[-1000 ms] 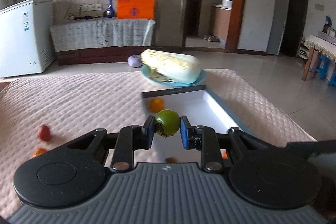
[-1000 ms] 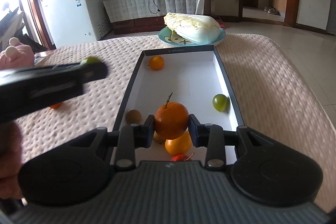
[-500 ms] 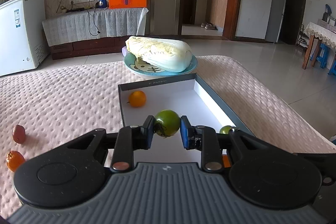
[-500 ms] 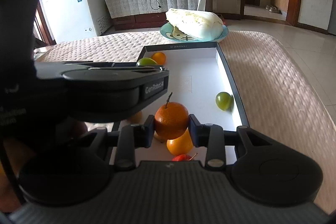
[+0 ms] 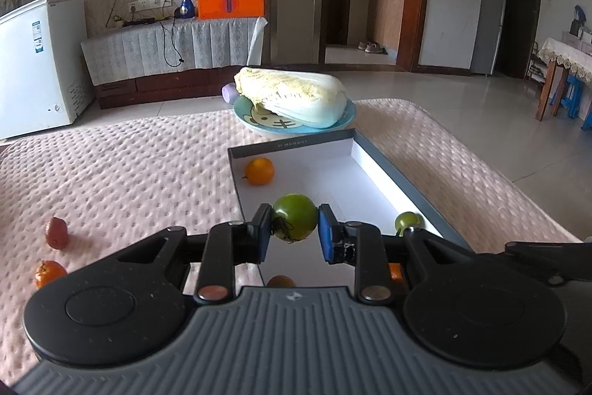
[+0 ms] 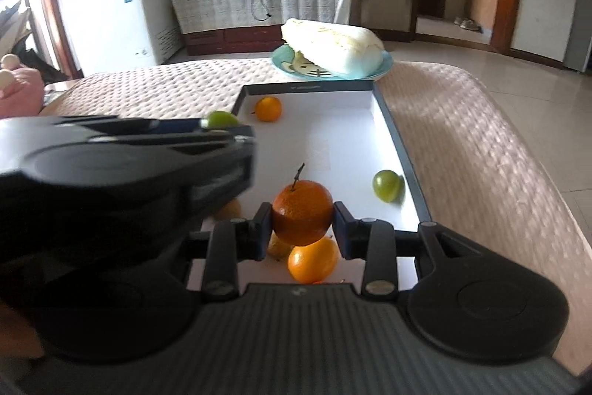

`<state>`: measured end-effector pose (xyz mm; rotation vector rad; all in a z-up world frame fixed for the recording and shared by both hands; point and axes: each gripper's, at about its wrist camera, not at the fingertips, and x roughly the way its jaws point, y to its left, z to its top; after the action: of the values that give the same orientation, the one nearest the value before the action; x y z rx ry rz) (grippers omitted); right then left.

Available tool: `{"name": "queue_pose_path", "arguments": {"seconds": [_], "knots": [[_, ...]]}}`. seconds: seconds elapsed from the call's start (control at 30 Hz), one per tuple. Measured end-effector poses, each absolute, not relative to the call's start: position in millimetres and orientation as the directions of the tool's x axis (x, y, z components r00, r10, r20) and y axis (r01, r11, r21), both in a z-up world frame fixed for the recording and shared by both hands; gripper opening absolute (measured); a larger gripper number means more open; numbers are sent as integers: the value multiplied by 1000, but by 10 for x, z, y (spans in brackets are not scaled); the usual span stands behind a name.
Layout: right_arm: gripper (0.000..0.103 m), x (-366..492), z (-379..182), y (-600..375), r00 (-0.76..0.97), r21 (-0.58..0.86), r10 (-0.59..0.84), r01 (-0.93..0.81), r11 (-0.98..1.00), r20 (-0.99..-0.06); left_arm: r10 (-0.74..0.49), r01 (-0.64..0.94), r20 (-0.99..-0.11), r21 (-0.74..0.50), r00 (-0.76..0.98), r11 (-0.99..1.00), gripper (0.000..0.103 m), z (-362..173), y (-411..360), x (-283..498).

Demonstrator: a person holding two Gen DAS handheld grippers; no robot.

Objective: Organize fruits
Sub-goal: 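Lower the orange into the box and open the right tool while the left tool releases its green tomato, then withdraw both open tools from the box toward the remaining fruits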

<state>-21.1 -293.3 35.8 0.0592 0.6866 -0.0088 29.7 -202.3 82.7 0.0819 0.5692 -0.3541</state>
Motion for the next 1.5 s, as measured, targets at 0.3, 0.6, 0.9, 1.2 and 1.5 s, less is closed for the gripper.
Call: {"name": "queue_pose_path", "arguments": {"seconds": [0.3,0.6,0.9,1.2,1.5], "knots": [[40,-252,431,-2890,816,33,-13,39,999,-577,-315,358,-503,-13,805,934,40,988,-1881,49],[41,-281,464,-2875,835,14,-22,36,999,-550,-309,337,-469,-25,828,941,40,1155,-1529,-251],[40,-313,479,-2853,837,18,-18,34,999,-547,-278,310,-488,-16,827,951,40,1019,-1105,-484],[40,-283,443,-2817,823,2,-38,48,999,-567,-234,290,-542,20,807,957,40,628,-944,-533],[40,-341,518,-2650,858,39,-10,34,999,-514,-127,154,-541,4,831,988,40,639,-540,-371]]}}
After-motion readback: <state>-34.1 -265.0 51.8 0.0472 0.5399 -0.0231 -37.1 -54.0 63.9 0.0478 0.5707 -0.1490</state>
